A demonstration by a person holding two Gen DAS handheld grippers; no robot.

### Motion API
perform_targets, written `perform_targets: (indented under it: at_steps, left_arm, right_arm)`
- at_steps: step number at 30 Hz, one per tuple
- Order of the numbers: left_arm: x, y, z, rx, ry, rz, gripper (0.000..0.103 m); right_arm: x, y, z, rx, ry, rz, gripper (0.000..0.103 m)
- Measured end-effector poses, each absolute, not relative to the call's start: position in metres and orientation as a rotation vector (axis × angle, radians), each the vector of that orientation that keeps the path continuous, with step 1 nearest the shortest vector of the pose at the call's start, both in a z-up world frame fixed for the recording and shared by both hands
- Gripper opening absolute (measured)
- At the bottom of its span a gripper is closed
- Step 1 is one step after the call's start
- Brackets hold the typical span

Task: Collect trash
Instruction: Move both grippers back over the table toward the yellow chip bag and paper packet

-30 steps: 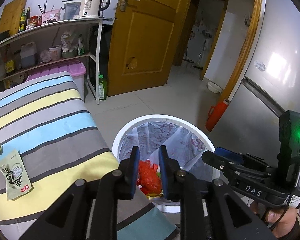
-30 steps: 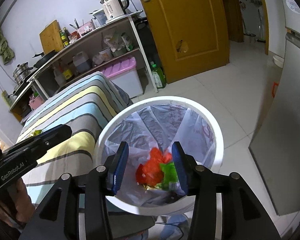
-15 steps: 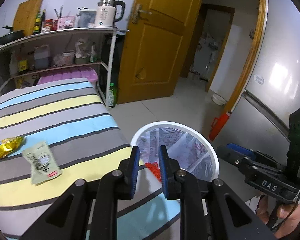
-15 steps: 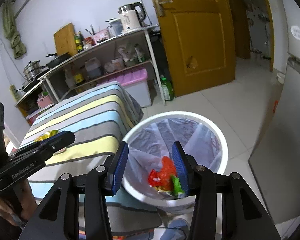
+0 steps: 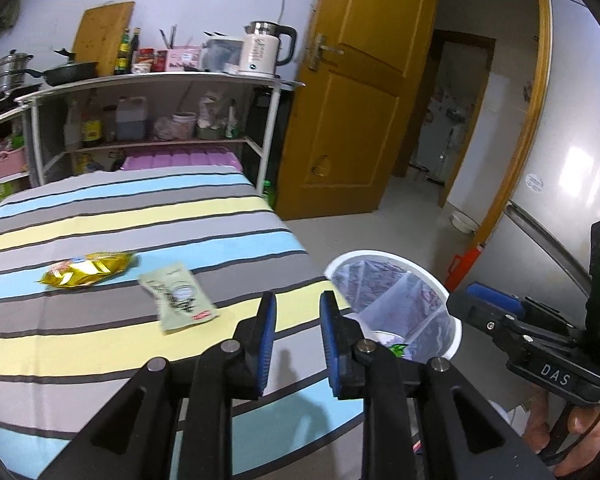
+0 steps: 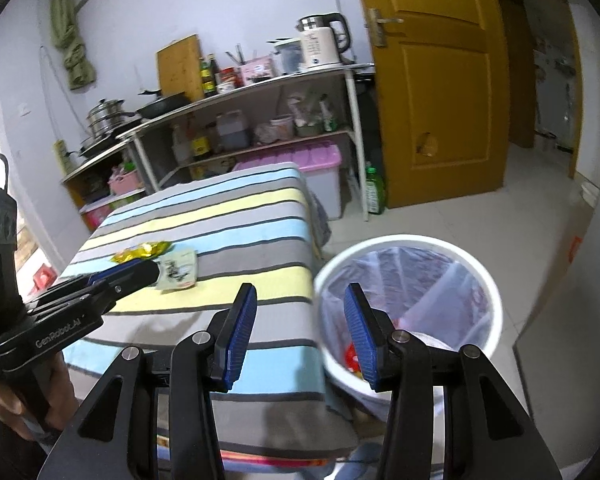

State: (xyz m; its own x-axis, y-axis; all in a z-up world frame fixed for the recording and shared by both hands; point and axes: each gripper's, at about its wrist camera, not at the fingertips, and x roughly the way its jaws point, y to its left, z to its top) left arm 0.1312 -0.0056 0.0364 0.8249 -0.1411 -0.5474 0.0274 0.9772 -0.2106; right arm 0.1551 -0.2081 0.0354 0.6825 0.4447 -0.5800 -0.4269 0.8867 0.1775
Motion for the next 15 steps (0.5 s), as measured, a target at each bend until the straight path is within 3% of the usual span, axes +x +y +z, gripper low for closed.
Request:
perform_targets:
  at_steps: [15]
  left_arm:
    - [0.098,0.049,0.027,-0.205,0.582,0.039,0.023]
  right_arm:
    - [0.146,-0.161,0.031,-0.02,0.646,0.607,0.047]
